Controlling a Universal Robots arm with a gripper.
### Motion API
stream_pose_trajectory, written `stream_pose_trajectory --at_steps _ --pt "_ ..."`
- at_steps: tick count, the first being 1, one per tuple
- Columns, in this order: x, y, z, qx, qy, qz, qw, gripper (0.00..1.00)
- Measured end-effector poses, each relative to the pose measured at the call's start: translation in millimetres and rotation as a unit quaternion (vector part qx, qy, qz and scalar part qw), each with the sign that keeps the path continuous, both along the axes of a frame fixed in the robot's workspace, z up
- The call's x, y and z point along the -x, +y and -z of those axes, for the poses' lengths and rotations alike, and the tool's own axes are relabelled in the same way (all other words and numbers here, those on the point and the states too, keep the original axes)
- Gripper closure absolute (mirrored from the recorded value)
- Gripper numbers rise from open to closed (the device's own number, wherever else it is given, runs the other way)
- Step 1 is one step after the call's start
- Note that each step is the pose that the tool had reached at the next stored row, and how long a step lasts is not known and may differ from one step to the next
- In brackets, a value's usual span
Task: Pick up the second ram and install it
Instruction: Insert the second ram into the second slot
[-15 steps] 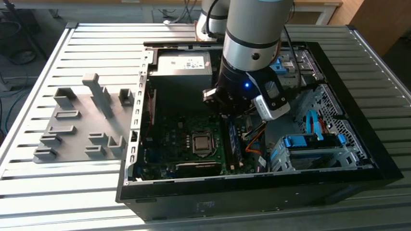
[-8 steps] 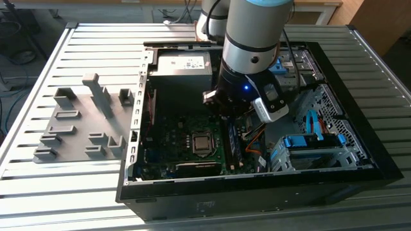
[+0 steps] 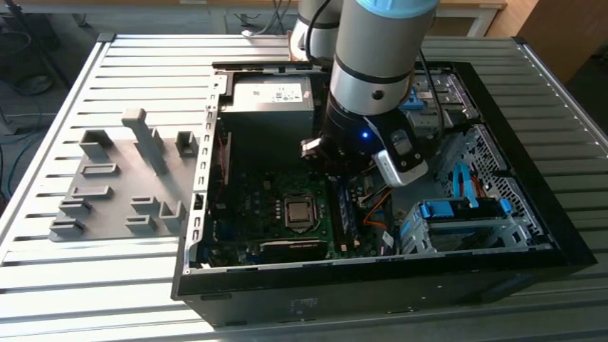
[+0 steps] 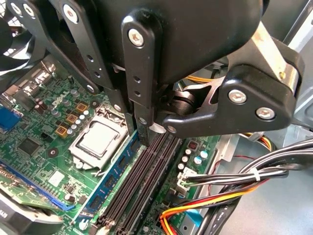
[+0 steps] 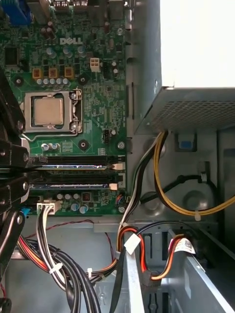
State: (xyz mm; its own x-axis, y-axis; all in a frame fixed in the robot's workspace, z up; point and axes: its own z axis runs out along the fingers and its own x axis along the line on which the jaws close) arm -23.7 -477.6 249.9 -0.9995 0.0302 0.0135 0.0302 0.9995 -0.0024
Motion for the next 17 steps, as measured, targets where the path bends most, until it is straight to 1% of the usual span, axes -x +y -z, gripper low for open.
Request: stream_pose_trajectory --at_steps 7,17 --pt "-0.9 0.0 1.9 0.0002 0.0000 0.000 1.0000 0.86" --pt "-2.6 0.0 15.5 0.0004 0.0000 -0.007 1.0000 0.86"
